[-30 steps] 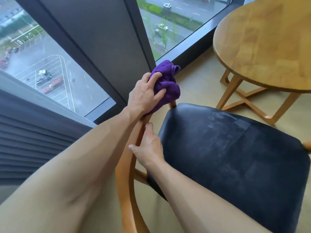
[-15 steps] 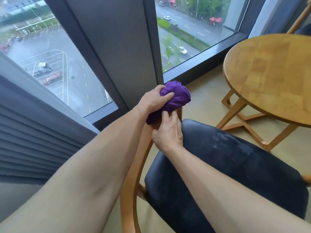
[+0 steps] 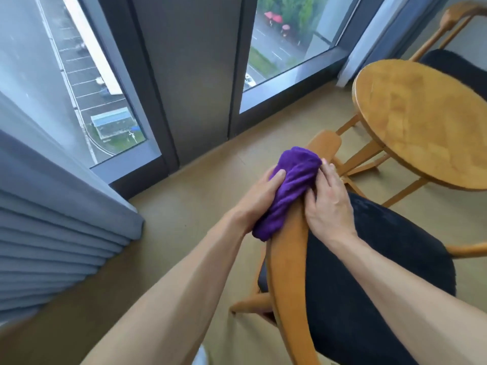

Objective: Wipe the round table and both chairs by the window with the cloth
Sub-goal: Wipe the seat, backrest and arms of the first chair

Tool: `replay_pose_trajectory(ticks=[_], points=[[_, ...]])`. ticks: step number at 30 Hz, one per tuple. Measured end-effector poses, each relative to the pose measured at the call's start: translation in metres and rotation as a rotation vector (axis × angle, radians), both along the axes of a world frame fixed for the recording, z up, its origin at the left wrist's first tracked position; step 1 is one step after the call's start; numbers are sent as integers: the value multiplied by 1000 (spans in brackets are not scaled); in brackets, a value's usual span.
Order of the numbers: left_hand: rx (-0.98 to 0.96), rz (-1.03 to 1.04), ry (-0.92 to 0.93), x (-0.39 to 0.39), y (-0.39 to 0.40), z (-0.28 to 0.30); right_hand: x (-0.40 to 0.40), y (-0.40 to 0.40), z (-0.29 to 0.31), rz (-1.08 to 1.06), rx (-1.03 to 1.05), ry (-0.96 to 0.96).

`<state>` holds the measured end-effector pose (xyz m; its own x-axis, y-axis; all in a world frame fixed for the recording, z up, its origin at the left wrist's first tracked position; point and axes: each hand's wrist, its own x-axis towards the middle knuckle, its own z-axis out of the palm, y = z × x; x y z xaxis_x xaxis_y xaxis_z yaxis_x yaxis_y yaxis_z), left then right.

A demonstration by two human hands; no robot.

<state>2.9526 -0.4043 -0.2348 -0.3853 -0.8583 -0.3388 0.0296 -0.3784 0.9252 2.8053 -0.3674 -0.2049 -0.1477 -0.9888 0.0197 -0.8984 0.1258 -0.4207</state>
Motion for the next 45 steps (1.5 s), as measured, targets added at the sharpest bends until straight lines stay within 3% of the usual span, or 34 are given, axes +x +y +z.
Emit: replay_pose_trajectory(ticks=[6,11,14,18,23,28,32,41,45], points=[[-34,-11,81,-2,-8,-1,17,2,-4,-44,-34,-148],[-52,-4,105,-4,-14,5,20,-1,-8,-59,-3,20],[-26,48,76,7,26,4,22,1,-8,-83,37,-12],[-7,69,98,14,57,1,22,2,-9,-43,93,145],[-119,-35,20,-7,-10,12,29,4,-9,-102,-37,4],[-203,-208,-73,-42,-99,16,31,2,-14,-119,-78,76],[-183,-298,-22,-54,-128,10,31,2,-17,-140,-54,100],[-87,-131,151,-21,-59,-16,32,-1,-16,-168,-55,74],[-108,-58,114,-4,-3,-19,31,0,-17,-176,-24,88]])
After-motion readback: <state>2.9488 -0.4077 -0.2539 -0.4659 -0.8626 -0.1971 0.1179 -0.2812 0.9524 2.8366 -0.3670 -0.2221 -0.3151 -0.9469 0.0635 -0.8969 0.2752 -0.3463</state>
